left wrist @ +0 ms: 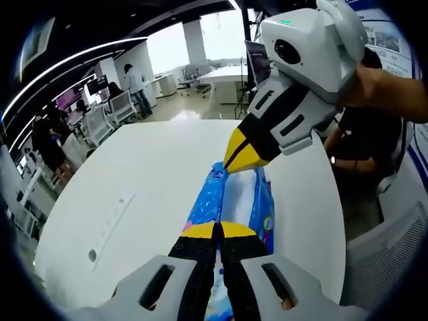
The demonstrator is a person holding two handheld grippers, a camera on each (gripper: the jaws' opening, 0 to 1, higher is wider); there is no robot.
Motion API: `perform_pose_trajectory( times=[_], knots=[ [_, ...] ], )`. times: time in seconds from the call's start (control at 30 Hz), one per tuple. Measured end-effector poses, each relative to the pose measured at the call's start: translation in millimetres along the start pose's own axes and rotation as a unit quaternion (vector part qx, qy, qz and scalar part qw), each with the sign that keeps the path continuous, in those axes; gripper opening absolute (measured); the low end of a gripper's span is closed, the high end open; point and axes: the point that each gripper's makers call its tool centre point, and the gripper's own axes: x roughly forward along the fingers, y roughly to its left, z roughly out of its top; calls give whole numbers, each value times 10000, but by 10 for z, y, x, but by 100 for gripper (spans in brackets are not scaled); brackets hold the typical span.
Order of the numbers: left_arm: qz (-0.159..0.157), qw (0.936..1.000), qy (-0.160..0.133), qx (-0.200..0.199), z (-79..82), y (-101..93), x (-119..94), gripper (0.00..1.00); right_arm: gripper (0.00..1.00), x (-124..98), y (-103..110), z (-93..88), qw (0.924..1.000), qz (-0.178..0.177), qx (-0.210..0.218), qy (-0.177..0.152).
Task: Operate the shoe box by opening the lid, removing the specified soft item, and placing it in the target area until the item is outside and the box remains undamaged.
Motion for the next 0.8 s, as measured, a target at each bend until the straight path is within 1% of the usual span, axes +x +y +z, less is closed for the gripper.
perform_pose_trajectory(
  times=[0.2,0.57,0.8],
  knots=[
    [-95,9999,-54,-15,49,-23,145,0,0,31,-105,-117,9999,-90,9,82],
    [-250,9996,-98,55,93,-77,403,0,0,74,-235,-328,9994,-212,-19,273],
    [-356,9993,-135,32,105,-88,574,0,0,103,-329,-457,9988,-284,-64,388]
  ],
)
